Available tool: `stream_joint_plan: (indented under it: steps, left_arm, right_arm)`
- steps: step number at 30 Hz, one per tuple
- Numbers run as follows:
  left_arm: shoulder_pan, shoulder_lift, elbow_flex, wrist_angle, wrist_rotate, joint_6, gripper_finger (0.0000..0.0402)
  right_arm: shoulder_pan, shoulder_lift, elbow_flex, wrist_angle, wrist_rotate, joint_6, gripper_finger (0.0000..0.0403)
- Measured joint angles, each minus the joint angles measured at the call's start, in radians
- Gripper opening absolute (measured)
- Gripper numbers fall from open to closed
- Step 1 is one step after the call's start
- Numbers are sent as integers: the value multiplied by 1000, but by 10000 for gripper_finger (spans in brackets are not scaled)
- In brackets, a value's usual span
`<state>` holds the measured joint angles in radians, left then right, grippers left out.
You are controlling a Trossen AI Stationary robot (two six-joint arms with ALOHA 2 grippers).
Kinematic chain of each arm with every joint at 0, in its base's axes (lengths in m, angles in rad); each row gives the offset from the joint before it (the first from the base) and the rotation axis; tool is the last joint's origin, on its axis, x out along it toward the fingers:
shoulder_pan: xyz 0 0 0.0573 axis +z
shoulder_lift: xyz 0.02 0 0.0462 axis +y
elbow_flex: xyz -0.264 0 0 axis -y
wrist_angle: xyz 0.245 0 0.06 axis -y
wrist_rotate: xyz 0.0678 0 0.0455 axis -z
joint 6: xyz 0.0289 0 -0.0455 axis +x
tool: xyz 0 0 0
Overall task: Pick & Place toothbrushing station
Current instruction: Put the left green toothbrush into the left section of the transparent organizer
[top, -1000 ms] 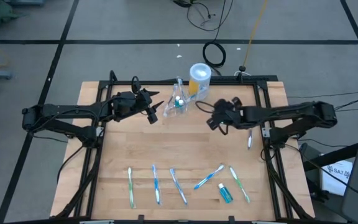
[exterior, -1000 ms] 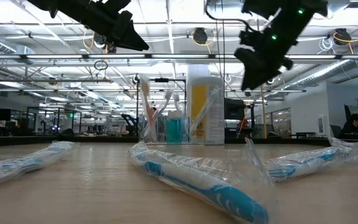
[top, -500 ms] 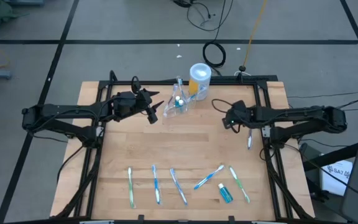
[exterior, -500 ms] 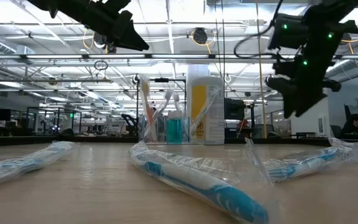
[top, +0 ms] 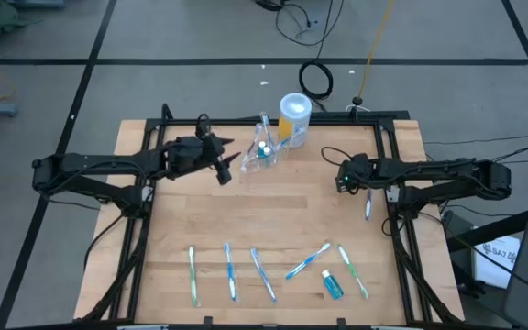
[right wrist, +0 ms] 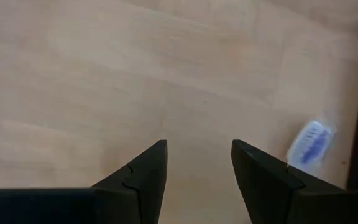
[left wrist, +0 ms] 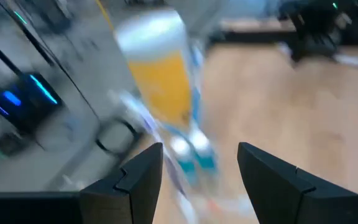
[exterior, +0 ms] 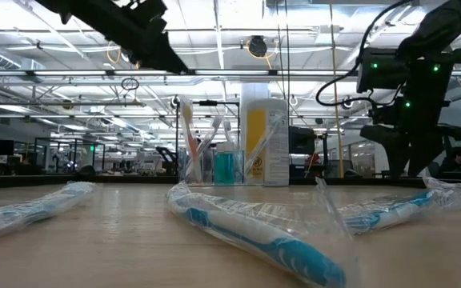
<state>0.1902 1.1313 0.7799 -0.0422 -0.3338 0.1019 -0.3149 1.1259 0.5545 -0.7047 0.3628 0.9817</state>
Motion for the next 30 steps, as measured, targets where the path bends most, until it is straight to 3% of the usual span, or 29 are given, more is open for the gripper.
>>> stream_joint_plan:
  steps: [6,10,13,18,25,30]
  left_arm:
    - [-42,0,0,-267,271,-223,214]
    - [-78,0,0,-368,511,-349,214]
    - [-122,0,0,-424,620,-458,214]
    - [-270,0,0,-530,595,-595,214]
    - [-524,51,0,-622,558,-1164,214]
    - [-705,133,0,-638,477,-1583,214]
  right_arm:
    - [0,0,0,126,34,-50,171]
    - [2,0,0,317,60,-159,171]
    - [2,0,0,480,57,-272,171]
    - [2,0,0,641,52,-404,171]
    - [2,0,0,682,54,-410,171]
    - [2,0,0,682,54,-411,171]
